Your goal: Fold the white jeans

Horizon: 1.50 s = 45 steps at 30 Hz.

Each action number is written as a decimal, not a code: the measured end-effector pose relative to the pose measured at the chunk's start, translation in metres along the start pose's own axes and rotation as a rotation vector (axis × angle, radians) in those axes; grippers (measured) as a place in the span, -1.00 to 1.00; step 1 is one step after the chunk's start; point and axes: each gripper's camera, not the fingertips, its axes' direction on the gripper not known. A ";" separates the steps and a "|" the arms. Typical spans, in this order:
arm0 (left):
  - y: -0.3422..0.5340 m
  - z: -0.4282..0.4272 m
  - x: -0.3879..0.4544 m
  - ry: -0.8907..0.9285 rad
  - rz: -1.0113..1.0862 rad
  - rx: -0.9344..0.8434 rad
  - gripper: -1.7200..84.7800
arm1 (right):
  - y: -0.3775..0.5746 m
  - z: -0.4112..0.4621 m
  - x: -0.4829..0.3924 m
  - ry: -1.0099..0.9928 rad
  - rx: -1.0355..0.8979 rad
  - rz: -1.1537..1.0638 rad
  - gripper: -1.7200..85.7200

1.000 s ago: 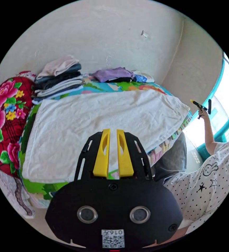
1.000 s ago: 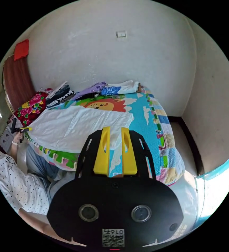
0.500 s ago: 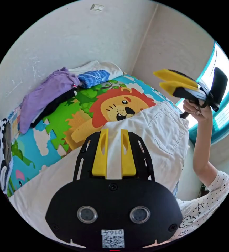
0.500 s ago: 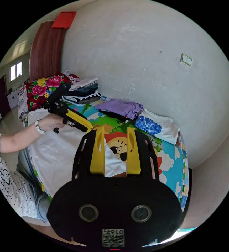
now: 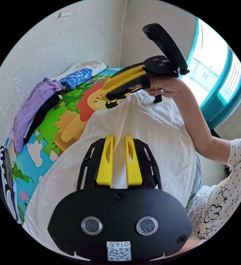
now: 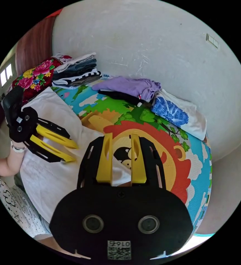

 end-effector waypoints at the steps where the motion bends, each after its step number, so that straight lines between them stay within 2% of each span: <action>1: -0.001 0.001 0.000 -0.001 0.005 -0.004 -0.82 | -0.006 0.008 -0.001 -0.033 -0.021 -0.010 -0.73; 4: -0.008 0.006 0.001 -0.016 0.022 -0.018 -0.82 | -0.023 0.029 -0.005 -0.154 -0.119 -0.053 -0.77; 6: -0.012 0.009 0.000 -0.022 0.031 -0.019 -0.82 | -0.029 0.037 -0.003 -0.161 -0.129 -0.048 -0.79; 10: -0.016 0.011 -0.007 -0.002 0.018 -0.012 -0.82 | -0.029 0.031 0.019 -0.210 -0.050 0.010 -0.75; 13: -0.019 0.012 -0.012 0.010 0.013 -0.008 -0.82 | -0.028 0.030 0.033 -0.384 0.007 0.013 -0.65; 15: -0.020 0.012 -0.015 0.015 0.013 -0.005 -0.81 | -0.031 0.039 0.036 -0.401 -0.030 0.011 -0.66; 17: -0.021 0.011 -0.018 0.020 0.016 0.003 -0.81 | -0.037 0.059 0.038 -0.347 -0.115 0.039 -0.70; 19: -0.021 0.009 -0.023 0.024 0.007 0.012 -0.80 | -0.038 0.067 0.043 -0.401 -0.138 0.040 -0.80; 22: -0.017 -0.001 -0.037 0.021 -0.042 0.054 -0.80 | -0.030 0.058 0.059 -0.416 -0.038 0.086 -0.88; 29: 0.018 -0.057 -0.076 0.153 -0.199 0.483 -0.82 | 0.007 0.009 0.083 -0.563 0.333 0.014 -0.93; 31: 0.023 -0.070 -0.069 0.102 -0.177 0.566 -0.82 | 0.014 0.000 0.079 -0.534 0.380 -0.033 -0.94; 33: 0.023 -0.086 -0.053 -0.022 -0.138 0.643 -0.82 | 0.020 -0.006 0.074 -0.507 0.416 -0.074 -0.94; 36: 0.000 -0.092 -0.037 -0.123 -0.073 0.528 -0.81 | 0.029 -0.013 0.073 -0.520 0.467 -0.122 -0.94; 39: -0.028 -0.088 -0.029 -0.124 0.023 0.393 -0.79 | 0.037 -0.019 0.073 -0.537 0.510 -0.167 -0.94; 43: -0.050 -0.088 -0.022 -0.156 0.108 0.353 -0.81 | 0.044 -0.026 0.060 -0.486 0.532 -0.255 -0.93; 45: -0.064 -0.080 -0.021 -0.135 0.150 0.267 -0.82 | 0.045 -0.026 0.056 -0.464 0.534 -0.276 -0.93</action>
